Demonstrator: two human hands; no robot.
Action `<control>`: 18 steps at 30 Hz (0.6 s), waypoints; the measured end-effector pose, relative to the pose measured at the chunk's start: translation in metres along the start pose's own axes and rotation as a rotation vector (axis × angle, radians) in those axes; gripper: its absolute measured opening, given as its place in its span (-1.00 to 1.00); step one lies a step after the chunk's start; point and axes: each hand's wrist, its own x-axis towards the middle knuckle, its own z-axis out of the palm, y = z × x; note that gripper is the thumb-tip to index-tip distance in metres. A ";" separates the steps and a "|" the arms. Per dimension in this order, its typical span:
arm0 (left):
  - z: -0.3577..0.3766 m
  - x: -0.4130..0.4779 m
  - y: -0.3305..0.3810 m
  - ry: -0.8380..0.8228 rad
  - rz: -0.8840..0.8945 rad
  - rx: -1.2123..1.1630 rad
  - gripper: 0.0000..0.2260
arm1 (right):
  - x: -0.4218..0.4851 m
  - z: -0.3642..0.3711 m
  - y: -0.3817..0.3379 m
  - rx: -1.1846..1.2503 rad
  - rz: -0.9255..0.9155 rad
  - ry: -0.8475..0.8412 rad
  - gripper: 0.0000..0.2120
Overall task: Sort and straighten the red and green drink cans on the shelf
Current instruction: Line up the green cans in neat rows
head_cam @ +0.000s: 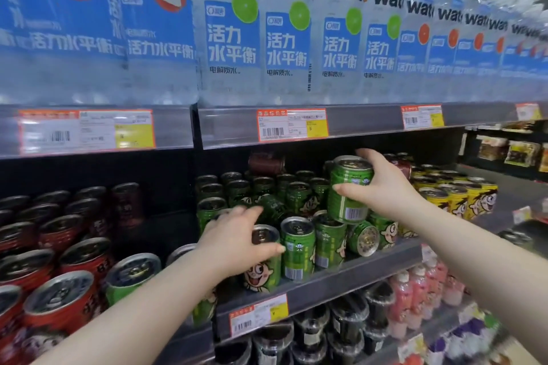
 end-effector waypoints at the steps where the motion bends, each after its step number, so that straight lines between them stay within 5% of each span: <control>1: 0.000 -0.002 0.001 0.048 0.025 -0.049 -0.22 | -0.001 0.002 0.000 0.021 0.006 0.012 -0.18; 11: -0.002 0.019 0.034 0.185 0.049 -0.525 -0.09 | 0.011 0.038 -0.037 0.118 -0.202 -0.181 -0.25; 18: 0.008 0.042 0.051 0.368 -0.152 -0.681 -0.38 | 0.055 0.039 -0.019 0.204 -0.332 -0.503 -0.41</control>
